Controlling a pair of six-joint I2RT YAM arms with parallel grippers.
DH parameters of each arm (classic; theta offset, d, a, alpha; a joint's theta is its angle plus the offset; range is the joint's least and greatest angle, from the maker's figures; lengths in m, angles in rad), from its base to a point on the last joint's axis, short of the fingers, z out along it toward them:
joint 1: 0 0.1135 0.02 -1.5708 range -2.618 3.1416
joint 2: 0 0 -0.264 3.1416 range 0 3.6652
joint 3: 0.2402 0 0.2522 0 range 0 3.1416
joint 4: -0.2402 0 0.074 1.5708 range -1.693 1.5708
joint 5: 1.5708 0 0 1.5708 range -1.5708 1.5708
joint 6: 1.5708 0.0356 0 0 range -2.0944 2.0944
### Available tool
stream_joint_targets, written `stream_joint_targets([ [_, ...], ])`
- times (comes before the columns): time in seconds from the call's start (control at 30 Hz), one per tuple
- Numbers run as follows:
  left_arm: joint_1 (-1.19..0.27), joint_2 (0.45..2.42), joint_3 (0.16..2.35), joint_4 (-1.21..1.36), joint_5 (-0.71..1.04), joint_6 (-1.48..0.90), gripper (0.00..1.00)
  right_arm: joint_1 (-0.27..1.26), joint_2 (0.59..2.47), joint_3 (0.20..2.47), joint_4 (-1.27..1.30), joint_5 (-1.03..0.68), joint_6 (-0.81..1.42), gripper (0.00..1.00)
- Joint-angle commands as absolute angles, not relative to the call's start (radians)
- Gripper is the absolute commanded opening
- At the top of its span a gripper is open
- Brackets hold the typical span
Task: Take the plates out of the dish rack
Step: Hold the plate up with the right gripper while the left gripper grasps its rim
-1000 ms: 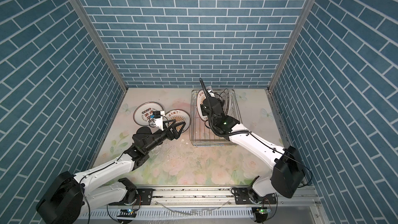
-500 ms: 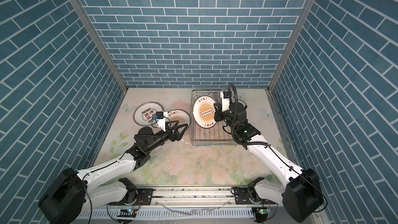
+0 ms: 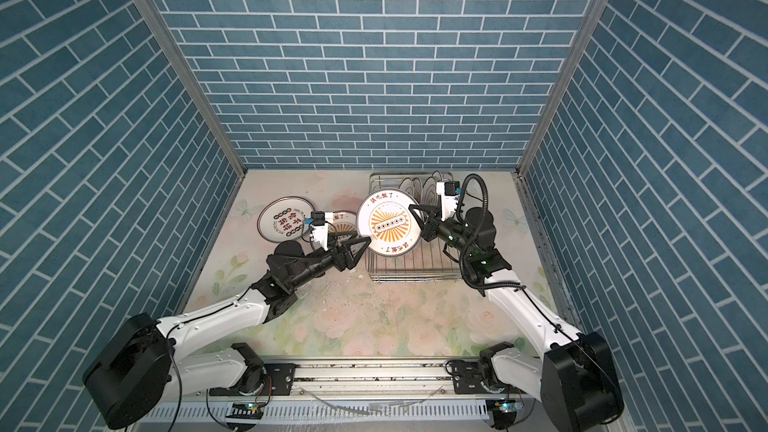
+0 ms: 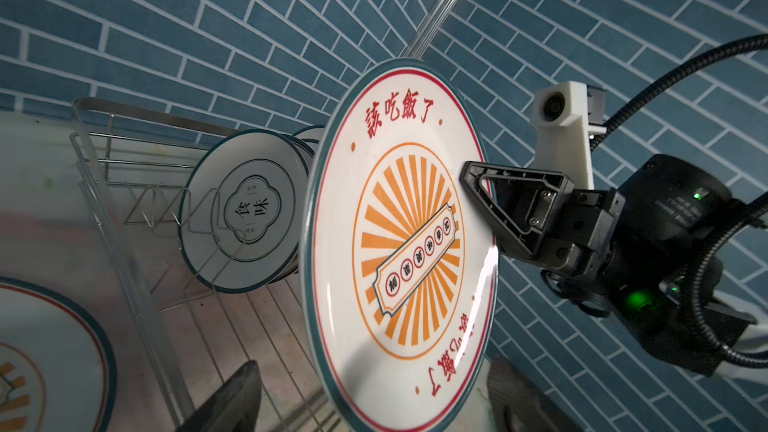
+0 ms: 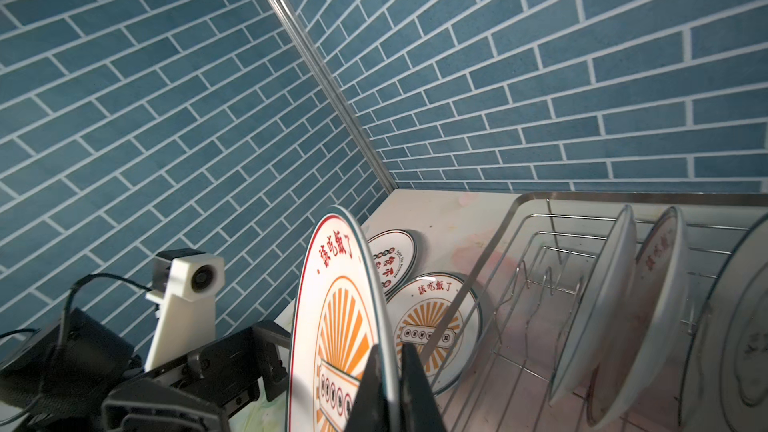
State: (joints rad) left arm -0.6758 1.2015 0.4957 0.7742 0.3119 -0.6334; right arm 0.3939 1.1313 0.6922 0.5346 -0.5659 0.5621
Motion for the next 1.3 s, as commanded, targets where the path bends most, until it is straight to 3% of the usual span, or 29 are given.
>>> stream_joint_targets([
  [0.0, -0.690, 1.211, 0.533, 0.762, 0.301, -0.645, 0.69, 0.388, 1.078, 0.674, 0.637, -0.630, 0.613, 0.00],
  [0.23, -0.692, 1.236, 0.545, 0.767, 0.302, -0.668, 0.43, 0.387, 1.075, 0.662, 0.638, -0.639, 0.601, 0.00],
  [0.7, -0.695, 1.279, 0.565, 0.769, 0.311, -0.687, 0.10, 0.387, 1.111, 0.658, 0.662, -0.627, 0.579, 0.00],
  [0.77, -0.695, 1.282, 0.569, 0.766, 0.313, -0.689, 0.02, 0.387, 1.123, 0.661, 0.659, -0.625, 0.578, 0.04],
  [1.07, -0.695, 1.275, 0.569, 0.759, 0.299, -0.694, 0.00, 0.388, 1.158, 0.670, 0.674, -0.639, 0.585, 0.12],
  [1.13, -0.694, 1.275, 0.568, 0.762, 0.295, -0.698, 0.00, 0.388, 1.160, 0.669, 0.678, -0.649, 0.584, 0.20],
  [1.23, -0.694, 1.272, 0.567, 0.753, 0.278, -0.710, 0.00, 0.388, 1.160, 0.670, 0.684, -0.656, 0.588, 0.55],
  [1.27, -0.695, 1.271, 0.572, 0.736, 0.267, -0.714, 0.00, 0.388, 1.159, 0.668, 0.684, -0.653, 0.594, 0.62],
])
